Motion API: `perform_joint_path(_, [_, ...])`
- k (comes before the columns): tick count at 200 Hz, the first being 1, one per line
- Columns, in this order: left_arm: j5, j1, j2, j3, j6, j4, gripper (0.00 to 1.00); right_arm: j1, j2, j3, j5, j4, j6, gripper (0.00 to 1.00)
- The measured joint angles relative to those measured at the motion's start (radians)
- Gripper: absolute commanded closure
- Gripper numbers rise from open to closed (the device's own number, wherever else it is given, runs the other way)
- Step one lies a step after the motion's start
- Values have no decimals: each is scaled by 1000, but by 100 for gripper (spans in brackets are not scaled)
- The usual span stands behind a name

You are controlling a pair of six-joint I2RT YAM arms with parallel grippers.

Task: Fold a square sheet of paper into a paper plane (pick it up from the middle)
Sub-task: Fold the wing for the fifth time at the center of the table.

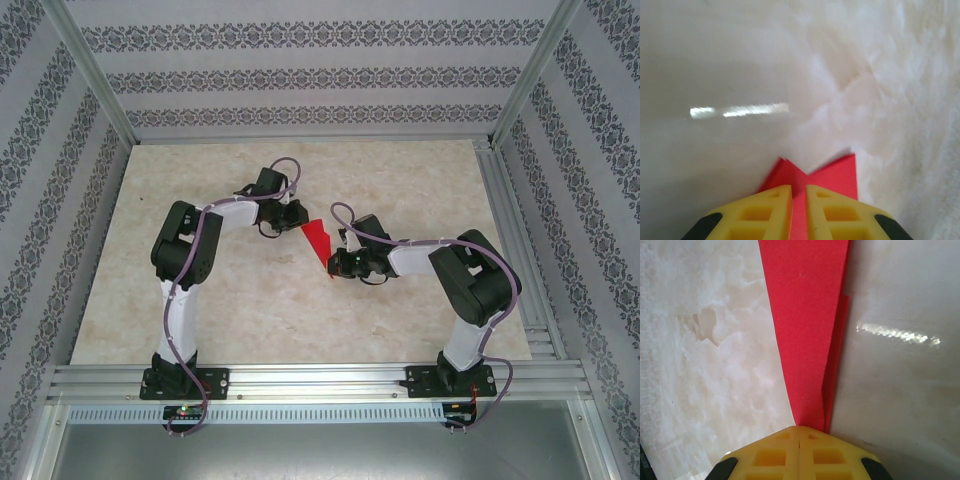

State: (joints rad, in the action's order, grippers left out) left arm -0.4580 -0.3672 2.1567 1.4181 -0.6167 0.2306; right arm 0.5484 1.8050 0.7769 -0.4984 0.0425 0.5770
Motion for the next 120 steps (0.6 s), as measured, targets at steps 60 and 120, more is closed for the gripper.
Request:
perform_joint_path(60, [145, 69, -13, 37, 67, 53, 64, 28, -29, 41, 58, -81, 0, 97])
perform_joint_path(120, [256, 114, -189, -27, 95, 123, 43, 39, -132, 135, 108, -223, 1, 67])
